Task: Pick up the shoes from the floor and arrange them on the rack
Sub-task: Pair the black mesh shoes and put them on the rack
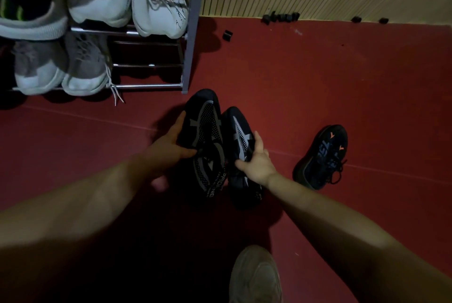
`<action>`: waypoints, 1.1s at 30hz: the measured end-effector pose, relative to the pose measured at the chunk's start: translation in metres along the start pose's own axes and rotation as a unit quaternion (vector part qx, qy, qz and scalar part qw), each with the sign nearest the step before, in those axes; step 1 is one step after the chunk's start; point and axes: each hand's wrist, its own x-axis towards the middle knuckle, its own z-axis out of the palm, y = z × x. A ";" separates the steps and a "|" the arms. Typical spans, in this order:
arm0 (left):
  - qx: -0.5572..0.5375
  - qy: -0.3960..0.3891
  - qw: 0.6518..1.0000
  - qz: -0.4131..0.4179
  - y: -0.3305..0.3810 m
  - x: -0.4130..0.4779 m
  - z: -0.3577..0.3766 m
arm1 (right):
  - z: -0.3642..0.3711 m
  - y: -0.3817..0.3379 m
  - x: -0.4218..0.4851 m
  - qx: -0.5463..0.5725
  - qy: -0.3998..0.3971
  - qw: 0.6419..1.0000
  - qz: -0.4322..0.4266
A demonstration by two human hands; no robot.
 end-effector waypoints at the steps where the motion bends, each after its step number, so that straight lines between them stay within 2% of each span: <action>1: -0.001 0.003 1.000 0.000 0.000 0.000 -0.001 | -0.001 -0.002 0.000 0.029 0.005 1.000 -0.003; 8: 0.002 -0.002 1.000 0.016 0.020 0.002 -0.011 | -0.017 -0.020 -0.007 0.098 0.053 0.993 -0.033; 11: 0.018 -0.005 0.998 0.054 0.040 -0.003 -0.015 | -0.024 -0.033 -0.018 0.120 0.055 0.990 -0.051; 15: 0.089 -0.048 0.990 0.094 0.073 -0.026 -0.028 | -0.034 -0.045 -0.035 0.139 0.054 0.985 -0.089; 18: 0.100 -0.069 0.987 0.102 0.097 -0.044 -0.037 | -0.043 -0.058 -0.048 0.144 0.047 0.981 -0.120; 26: 0.101 -0.048 0.983 0.145 0.134 -0.091 -0.062 | -0.055 -0.111 -0.082 0.189 0.046 0.962 -0.192; 33: 0.097 0.011 0.974 0.205 0.176 -0.150 -0.096 | -0.075 -0.178 -0.128 0.160 0.029 0.948 -0.273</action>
